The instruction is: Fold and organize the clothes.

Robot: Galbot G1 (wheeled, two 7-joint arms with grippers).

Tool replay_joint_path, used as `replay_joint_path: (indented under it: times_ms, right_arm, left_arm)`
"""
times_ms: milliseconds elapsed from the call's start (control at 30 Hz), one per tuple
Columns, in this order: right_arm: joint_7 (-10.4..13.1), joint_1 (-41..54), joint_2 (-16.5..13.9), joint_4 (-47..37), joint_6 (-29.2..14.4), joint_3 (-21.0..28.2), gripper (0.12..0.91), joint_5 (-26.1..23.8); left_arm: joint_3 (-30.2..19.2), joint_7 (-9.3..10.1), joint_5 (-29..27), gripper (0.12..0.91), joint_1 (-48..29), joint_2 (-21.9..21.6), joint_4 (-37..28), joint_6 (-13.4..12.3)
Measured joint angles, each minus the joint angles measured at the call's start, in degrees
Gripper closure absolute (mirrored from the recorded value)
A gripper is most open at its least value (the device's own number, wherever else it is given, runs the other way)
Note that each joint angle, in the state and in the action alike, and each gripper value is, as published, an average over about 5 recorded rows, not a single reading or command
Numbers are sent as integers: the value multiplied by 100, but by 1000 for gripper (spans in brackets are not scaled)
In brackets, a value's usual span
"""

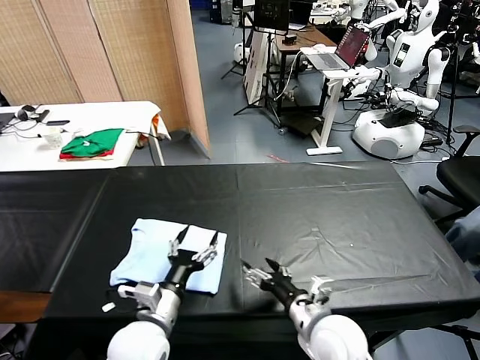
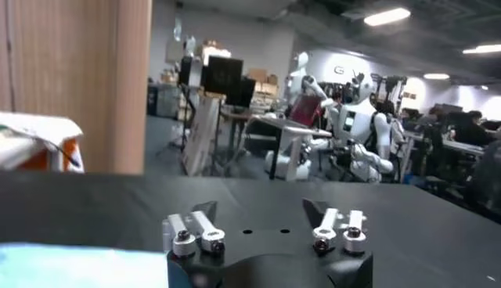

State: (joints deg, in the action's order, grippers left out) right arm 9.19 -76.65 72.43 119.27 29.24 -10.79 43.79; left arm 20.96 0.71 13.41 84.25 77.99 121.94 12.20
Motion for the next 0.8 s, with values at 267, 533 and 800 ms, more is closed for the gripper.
replay_joint_path:
  times_ms: [267, 533, 800]
  right_arm:
    - [130, 556, 224, -465, 10, 719, 119, 0]
    - [104, 747, 367, -826, 0, 961, 407, 71]
    - [74, 815, 390, -1032, -10, 907, 849, 147]
  left_arm:
    - [103, 10, -161, 123, 150, 43, 8, -139]
    - [211, 20, -187, 123, 213, 68, 37, -220]
    - [328, 24, -163, 123, 225, 58, 86, -254]
